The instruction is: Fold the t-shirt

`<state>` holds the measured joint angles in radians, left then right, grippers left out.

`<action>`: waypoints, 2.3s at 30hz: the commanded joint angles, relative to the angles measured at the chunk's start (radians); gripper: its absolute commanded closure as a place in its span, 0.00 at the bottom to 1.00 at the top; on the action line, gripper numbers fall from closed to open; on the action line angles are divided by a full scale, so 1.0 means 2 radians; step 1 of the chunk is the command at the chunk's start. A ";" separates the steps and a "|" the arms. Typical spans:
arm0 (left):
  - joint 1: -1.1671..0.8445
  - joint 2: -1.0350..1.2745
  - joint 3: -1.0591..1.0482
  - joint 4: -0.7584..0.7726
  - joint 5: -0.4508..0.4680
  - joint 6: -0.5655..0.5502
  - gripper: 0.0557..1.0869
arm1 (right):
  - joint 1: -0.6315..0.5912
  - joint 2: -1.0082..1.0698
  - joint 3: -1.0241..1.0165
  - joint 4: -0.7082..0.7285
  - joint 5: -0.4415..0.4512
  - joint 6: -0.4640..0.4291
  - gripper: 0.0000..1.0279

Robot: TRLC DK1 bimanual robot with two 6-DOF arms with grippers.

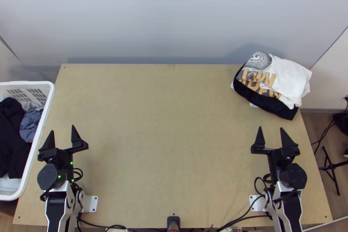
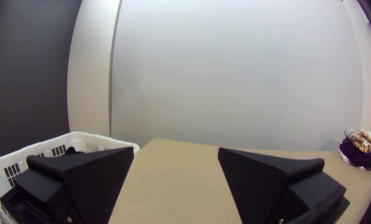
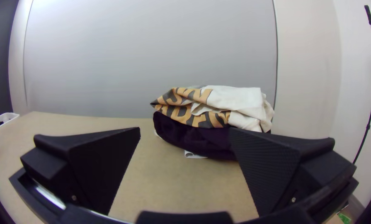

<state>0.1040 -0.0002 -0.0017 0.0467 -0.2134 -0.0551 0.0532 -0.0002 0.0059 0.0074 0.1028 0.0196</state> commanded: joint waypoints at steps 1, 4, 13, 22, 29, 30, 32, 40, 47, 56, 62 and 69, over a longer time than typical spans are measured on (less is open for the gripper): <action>0.000 0.000 0.000 0.000 0.000 0.000 0.04 | 0.000 0.000 0.000 0.000 0.000 0.000 0.04; -0.001 0.000 0.000 0.000 0.000 0.000 0.04 | 0.000 0.000 0.000 0.000 0.000 0.000 0.04; 0.000 0.000 0.000 0.000 0.000 0.000 0.04 | 0.000 0.000 0.000 0.000 0.000 0.000 0.04; 0.000 0.000 0.000 0.000 0.000 0.000 0.04 | 0.000 0.000 0.000 0.000 0.000 0.000 0.04; 0.000 0.000 0.000 0.000 0.000 0.000 0.04 | 0.000 0.000 0.000 0.000 0.000 0.000 0.04; 0.000 0.000 -0.001 0.000 0.000 0.000 0.04 | 0.000 0.000 0.000 0.000 0.000 0.000 0.04; -0.004 0.000 0.000 0.000 0.006 0.000 0.04 | 0.000 0.000 0.001 0.000 0.000 0.000 0.04; -0.020 0.000 0.001 -0.006 0.031 -0.071 0.04 | 0.000 0.000 0.000 0.000 0.000 0.000 0.03; -0.026 -0.002 0.002 -0.003 0.040 -0.064 0.04 | 0.000 0.000 0.001 0.000 0.000 0.000 0.04; 0.010 0.007 0.116 -0.109 0.036 -0.003 0.04 | 0.000 0.000 0.001 0.000 0.000 0.000 0.04; 0.013 0.082 0.254 -0.174 0.038 -0.003 0.04 | 0.000 0.000 0.000 0.000 0.000 0.000 0.04; 0.074 0.294 0.463 -0.279 0.035 -0.025 0.04 | 0.000 0.000 0.000 0.000 0.000 0.000 0.04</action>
<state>0.1497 0.2737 0.5713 -0.3416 -0.1387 -0.0822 0.0532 -0.0002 0.0063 0.0074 0.1024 0.0196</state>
